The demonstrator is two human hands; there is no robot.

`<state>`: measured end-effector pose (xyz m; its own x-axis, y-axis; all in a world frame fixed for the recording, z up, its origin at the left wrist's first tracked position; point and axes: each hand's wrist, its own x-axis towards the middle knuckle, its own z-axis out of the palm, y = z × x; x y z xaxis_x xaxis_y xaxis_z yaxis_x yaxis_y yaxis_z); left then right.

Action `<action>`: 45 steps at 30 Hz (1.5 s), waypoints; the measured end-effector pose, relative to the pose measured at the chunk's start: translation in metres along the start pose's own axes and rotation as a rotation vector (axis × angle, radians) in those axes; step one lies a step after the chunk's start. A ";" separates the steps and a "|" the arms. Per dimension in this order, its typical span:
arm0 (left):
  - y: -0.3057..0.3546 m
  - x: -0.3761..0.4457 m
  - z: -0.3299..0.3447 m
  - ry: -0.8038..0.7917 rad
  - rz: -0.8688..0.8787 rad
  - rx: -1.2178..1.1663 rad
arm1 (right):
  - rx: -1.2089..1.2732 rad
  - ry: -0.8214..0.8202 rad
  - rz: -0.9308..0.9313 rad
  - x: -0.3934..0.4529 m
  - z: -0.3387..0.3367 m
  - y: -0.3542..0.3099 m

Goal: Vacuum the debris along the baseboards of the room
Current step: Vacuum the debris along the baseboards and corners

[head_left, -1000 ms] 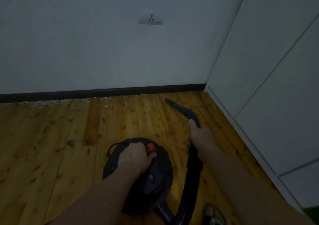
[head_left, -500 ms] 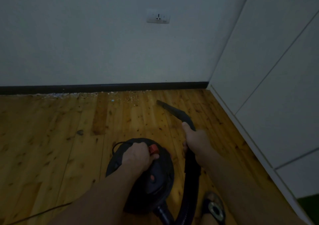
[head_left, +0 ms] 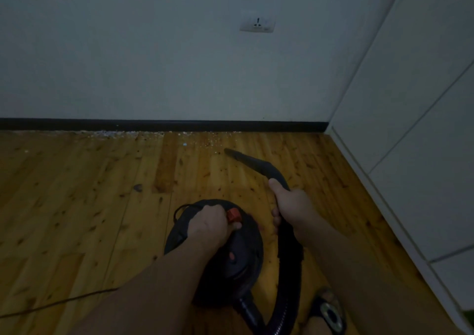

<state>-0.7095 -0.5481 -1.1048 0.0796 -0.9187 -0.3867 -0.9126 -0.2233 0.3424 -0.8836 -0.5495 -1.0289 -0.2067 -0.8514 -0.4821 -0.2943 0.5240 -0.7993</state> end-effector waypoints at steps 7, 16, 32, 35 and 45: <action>-0.004 -0.003 0.000 0.007 -0.017 -0.016 | 0.004 -0.040 0.021 -0.013 0.007 -0.005; -0.017 -0.009 -0.007 0.050 -0.047 -0.021 | 0.020 -0.091 0.013 -0.011 0.023 -0.013; -0.061 -0.006 -0.021 0.107 -0.106 -0.015 | 0.040 -0.171 -0.005 -0.001 0.072 -0.031; -0.065 -0.002 -0.024 0.112 -0.109 -0.022 | 0.022 -0.168 -0.002 0.002 0.081 -0.035; -0.074 0.006 -0.029 0.121 -0.108 -0.006 | 0.008 -0.157 -0.014 0.019 0.104 -0.041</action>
<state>-0.6296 -0.5466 -1.1073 0.2246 -0.9218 -0.3160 -0.8937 -0.3241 0.3102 -0.7784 -0.5894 -1.0420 -0.0544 -0.8523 -0.5202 -0.2890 0.5121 -0.8089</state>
